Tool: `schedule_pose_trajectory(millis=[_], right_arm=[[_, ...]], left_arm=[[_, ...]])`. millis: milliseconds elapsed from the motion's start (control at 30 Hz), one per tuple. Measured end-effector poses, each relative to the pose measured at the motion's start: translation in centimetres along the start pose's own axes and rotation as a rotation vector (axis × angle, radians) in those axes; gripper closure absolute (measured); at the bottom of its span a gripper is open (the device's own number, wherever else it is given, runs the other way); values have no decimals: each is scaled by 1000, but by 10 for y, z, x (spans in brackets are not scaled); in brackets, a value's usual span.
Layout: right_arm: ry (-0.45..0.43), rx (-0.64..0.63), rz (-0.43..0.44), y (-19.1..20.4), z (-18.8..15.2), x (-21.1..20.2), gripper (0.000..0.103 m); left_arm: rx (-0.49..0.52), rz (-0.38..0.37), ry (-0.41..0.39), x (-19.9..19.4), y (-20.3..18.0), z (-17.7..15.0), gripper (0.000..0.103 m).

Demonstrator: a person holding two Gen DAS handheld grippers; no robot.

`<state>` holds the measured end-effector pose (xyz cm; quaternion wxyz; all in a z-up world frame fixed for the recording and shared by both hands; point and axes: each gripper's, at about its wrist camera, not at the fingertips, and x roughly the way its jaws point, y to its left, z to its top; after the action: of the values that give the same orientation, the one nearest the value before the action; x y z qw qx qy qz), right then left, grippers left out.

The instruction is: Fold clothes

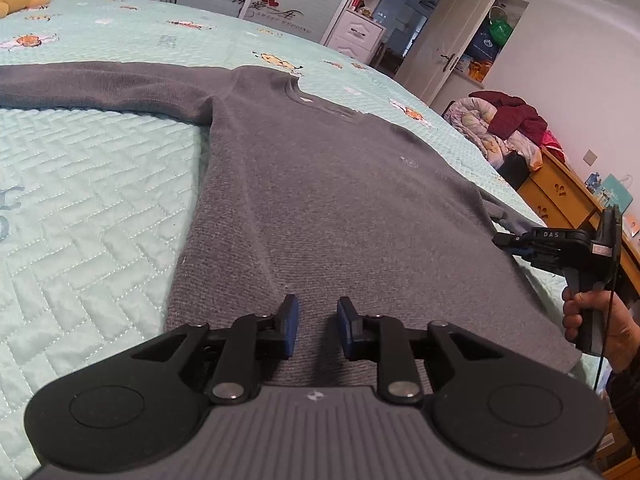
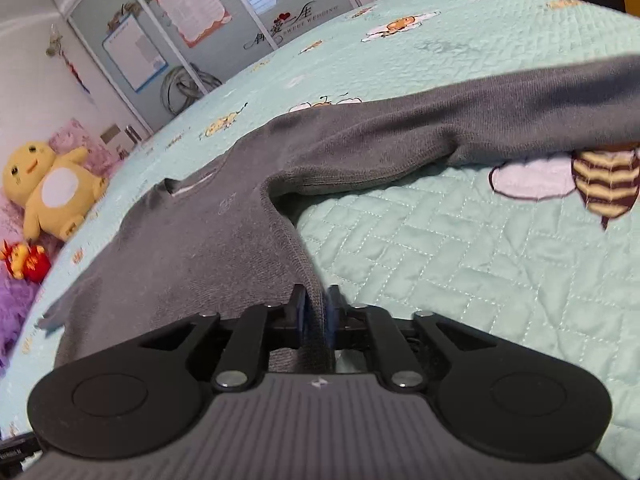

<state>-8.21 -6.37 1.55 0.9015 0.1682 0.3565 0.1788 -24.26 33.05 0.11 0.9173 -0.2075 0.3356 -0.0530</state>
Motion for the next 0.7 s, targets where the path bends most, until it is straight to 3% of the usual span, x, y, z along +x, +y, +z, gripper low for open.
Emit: schedule_pose_trajectory(millis=[167,267,400,467,533,567,600,700], right_arm=[[-97,-93,-80,26,9,-18,81],[-104,-72,35,50,17,-7,81],[-42,43,177,67,26,33,81],[-24,77,196,68,29,55,81],[-8,126,153,56,26,73,81],[-3,155,126,46,24,80,85],[-10,180,124,35,19,82,100],[-27,224,116,15,11,79,103]], left_arm=[[-15,-38,-54,-10,-11,21,72],[8,-41,-109,-3,-16,40,62],[-38,27,-147,28,0,60,57],[-109,69,-120,50,16,59,58],[-150,55,-143,58,28,48,57],[-151,37,-171,56,30,43,56],[-163,25,-175,54,32,42,56],[-190,6,-165,52,36,45,56]])
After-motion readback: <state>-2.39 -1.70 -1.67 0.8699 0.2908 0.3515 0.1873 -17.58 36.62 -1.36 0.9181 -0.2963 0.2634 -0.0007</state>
